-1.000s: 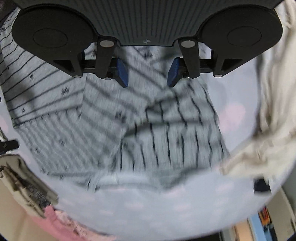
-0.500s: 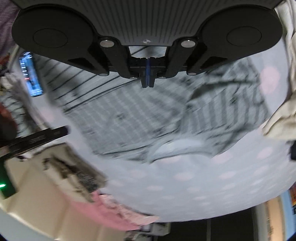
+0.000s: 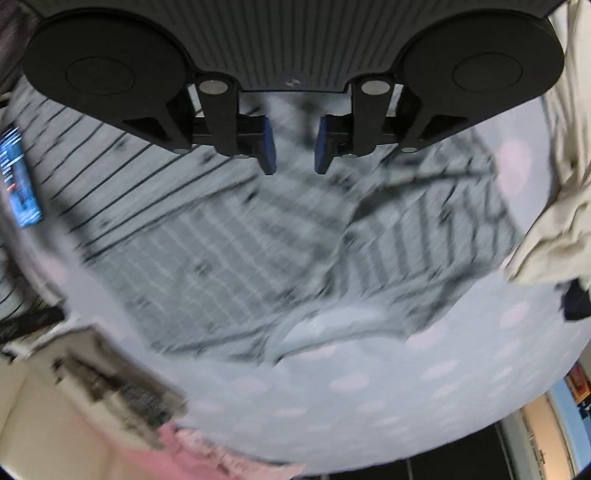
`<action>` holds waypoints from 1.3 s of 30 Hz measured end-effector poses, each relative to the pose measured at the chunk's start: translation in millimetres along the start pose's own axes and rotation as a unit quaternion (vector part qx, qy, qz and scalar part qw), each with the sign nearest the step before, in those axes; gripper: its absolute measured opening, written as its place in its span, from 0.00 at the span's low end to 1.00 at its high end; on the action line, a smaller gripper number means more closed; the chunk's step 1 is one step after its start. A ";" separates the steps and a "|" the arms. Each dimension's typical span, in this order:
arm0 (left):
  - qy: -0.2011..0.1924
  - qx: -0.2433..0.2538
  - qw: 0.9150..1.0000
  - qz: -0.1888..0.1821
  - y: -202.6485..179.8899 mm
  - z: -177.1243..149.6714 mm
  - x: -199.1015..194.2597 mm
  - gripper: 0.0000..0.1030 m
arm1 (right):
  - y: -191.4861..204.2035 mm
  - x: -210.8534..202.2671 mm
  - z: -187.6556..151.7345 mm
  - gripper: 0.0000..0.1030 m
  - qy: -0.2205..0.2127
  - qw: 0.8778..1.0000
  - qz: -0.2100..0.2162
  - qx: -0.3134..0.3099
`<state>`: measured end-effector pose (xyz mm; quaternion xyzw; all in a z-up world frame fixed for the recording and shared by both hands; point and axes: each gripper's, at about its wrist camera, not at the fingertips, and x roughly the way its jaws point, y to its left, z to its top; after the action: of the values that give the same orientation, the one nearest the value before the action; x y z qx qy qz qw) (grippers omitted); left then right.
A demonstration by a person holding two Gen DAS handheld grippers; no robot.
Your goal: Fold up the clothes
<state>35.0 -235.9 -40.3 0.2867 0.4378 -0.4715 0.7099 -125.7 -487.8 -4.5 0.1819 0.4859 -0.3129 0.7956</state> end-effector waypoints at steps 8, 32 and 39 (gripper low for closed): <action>0.042 -0.027 0.998 0.035 18.8 -25.2 26.6 0.12 | -2.6 -2.0 -2.2 0.78 -0.001 1.000 -0.002 -0.005; -0.016 -0.034 0.999 0.005 18.3 4.1 -11.1 0.18 | 41.7 8.3 -16.8 0.78 0.024 0.997 0.010 -0.067; 0.022 -0.092 0.994 0.045 60.7 -10.6 18.1 0.26 | 45.8 10.5 -15.8 0.78 0.027 0.997 0.012 -0.073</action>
<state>90.3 -211.0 -61.7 0.2495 0.4814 -0.3899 0.7443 -101.7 -448.0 -21.8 0.1376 0.5266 -0.2622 0.7969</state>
